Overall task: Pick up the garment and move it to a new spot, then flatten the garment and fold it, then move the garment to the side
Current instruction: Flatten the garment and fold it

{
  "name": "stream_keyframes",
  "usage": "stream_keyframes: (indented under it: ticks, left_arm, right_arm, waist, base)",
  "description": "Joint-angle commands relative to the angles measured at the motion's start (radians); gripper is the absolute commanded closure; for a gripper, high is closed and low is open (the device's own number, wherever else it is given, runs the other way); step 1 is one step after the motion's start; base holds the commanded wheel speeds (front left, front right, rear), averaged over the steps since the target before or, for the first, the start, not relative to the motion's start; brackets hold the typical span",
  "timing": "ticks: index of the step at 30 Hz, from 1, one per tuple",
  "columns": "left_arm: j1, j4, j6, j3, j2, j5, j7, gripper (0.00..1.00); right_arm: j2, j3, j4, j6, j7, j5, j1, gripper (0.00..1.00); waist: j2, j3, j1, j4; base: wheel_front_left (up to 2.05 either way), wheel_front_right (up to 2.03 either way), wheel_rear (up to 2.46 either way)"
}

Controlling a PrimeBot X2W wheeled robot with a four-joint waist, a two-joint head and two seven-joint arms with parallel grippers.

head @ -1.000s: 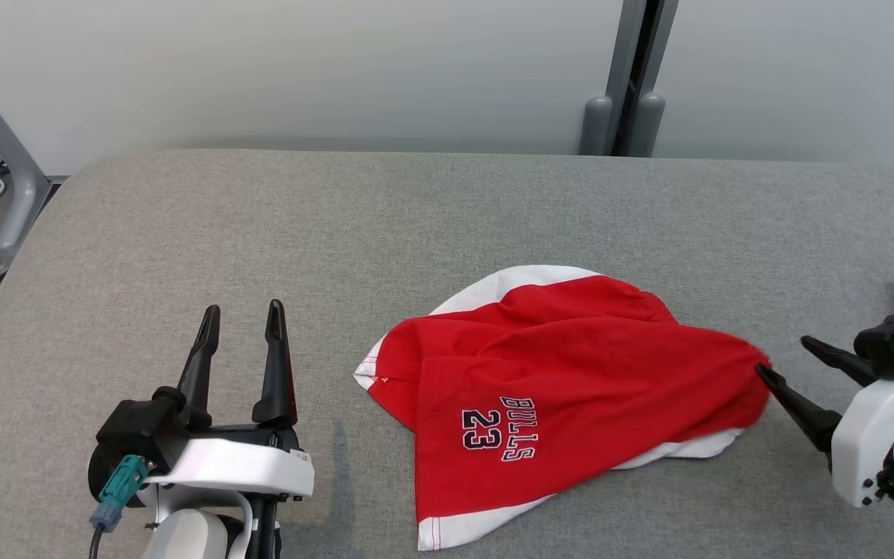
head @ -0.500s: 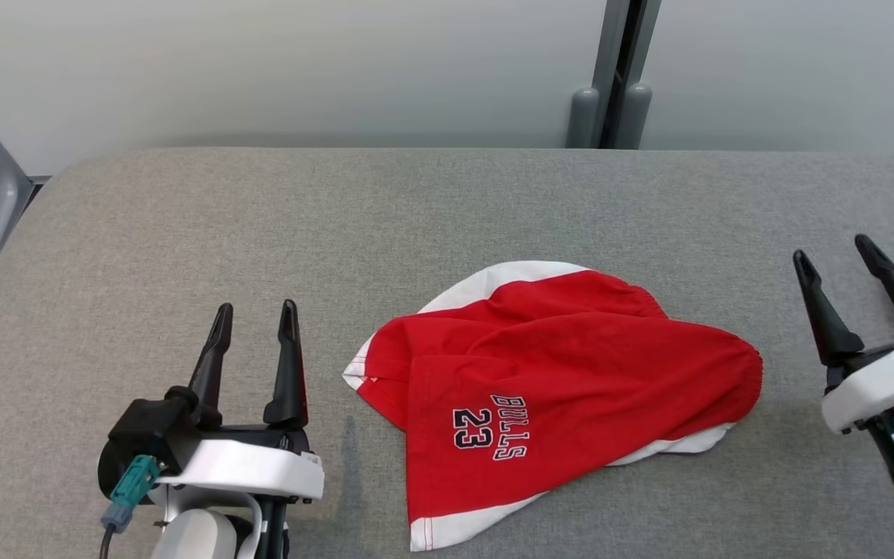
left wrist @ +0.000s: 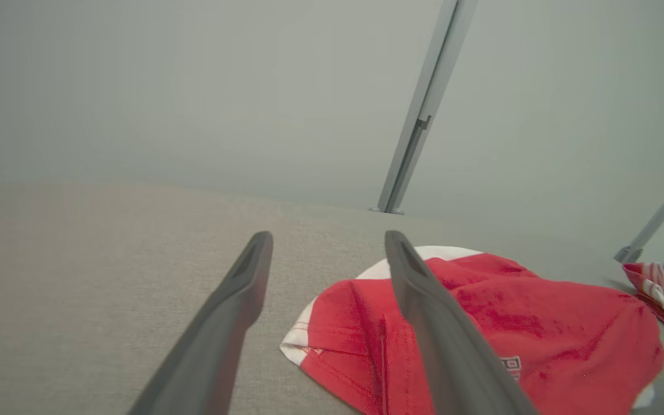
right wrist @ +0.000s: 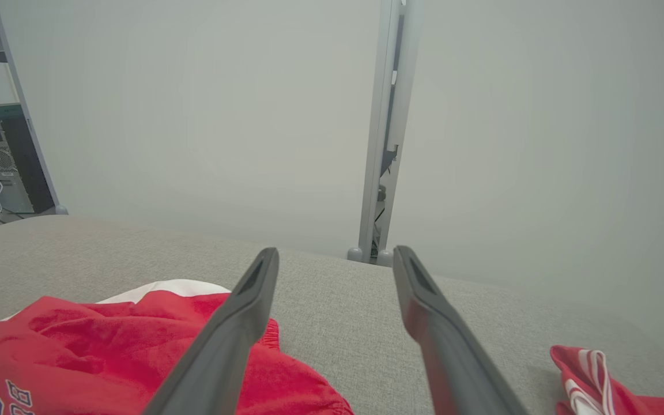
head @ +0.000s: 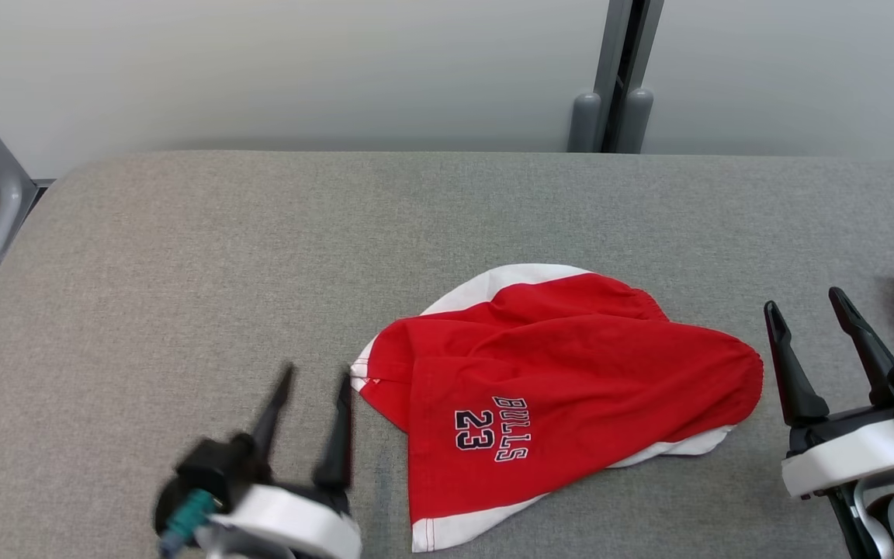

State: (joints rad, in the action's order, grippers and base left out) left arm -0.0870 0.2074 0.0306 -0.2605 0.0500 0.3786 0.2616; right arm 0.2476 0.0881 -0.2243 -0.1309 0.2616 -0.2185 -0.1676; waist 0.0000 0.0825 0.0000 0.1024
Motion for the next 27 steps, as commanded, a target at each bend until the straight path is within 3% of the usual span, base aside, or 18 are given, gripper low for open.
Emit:
stream_keyframes:
  ticks: [1, 5, 10, 13, 27]
  left_arm:
    - [0.016, 0.048, -0.032, -0.030, 0.002, -0.005, 0.004, 0.00]
    - [0.028, 0.130, -0.099, -0.097, 0.023, -0.004, -0.054, 0.00]
    - [0.043, 0.142, -0.145, -0.161, 0.051, 0.055, -0.196, 0.00]
    - [0.054, 0.123, -0.154, -0.203, 0.070, 0.099, -0.278, 0.00]
    - [0.009, 0.127, -0.160, -0.321, 0.095, 0.130, -0.372, 0.00]
  right_arm:
    - [-0.005, -0.004, 0.004, 0.000, 0.004, 0.007, 0.014, 0.00]
    - [-0.012, -0.014, -0.001, 0.000, 0.005, 0.008, 0.019, 0.00]
    - [-0.022, -0.026, -0.006, 0.000, 0.005, 0.007, 0.022, 0.00]
    - [-0.025, -0.030, -0.011, 0.000, 0.005, 0.004, 0.019, 0.00]
    - [-0.022, -0.018, -0.026, 0.000, 0.005, 0.001, 0.000, 0.00]
  waist:
    - [0.0000, -0.003, 0.0000, 0.002]
    - [0.0000, -0.002, 0.0000, 0.007]
    - [0.0000, 0.008, 0.0000, 0.013]
    - [0.0000, 0.012, 0.0000, 0.014]
    - [0.0000, 0.025, 0.0000, 0.006]
  base:
    - [0.00, 0.00, 0.00]
    - [0.00, 0.00, 0.00]
    - [0.00, 0.00, 0.00]
    - [0.00, 0.00, 0.00]
    - [0.00, 0.00, 0.00]
